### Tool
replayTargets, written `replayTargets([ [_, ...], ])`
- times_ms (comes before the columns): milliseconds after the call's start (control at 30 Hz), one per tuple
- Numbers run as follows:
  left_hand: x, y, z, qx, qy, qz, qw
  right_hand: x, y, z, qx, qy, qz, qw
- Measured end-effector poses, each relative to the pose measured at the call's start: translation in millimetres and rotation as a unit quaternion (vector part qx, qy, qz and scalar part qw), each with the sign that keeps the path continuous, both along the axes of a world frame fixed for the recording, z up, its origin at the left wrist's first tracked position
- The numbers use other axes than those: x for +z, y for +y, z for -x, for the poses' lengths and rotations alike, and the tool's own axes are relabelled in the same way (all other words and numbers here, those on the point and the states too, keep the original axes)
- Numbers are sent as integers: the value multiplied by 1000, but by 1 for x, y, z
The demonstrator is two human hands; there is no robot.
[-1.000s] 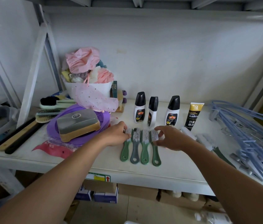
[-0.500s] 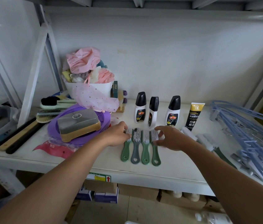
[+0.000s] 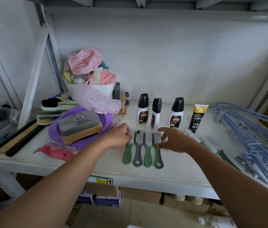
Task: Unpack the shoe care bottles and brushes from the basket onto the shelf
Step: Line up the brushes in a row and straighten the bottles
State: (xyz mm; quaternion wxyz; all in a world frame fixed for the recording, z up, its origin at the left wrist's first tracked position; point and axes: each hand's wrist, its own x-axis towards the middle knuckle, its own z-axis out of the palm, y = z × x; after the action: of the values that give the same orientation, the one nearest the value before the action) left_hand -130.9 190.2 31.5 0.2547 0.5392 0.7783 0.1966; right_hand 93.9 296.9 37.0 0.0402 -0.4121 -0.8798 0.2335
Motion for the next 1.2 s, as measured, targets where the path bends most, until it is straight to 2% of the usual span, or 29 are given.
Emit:
replayTargets([
  [133,1,0,-1,2,-7,0,1000,13,9,-14,-44,44,27,998],
  [200,0,-1,0,3,-6,1,1000,19,16,-26,-91,47,-16,995],
  [300,0,0,0,3,-1,3,1000,22,23,-46,-156,-8,-98,983],
  [433,1,0,-2,0,7,8,1000,24,26,-57,-177,-100,-128,971],
  [567,1,-1,-1,0,8,12,1000,20,29,-60,-192,-129,-115,966],
  [800,0,0,0,-4,6,10,1000,21,22,-48,-167,-153,-105,968],
  [1033,1,0,1,-6,3,10,1000,19,7,-29,-132,-98,-102,981],
  [1200,1,0,1,-7,4,9,1000,19,9,-34,-93,-39,-7,995],
])
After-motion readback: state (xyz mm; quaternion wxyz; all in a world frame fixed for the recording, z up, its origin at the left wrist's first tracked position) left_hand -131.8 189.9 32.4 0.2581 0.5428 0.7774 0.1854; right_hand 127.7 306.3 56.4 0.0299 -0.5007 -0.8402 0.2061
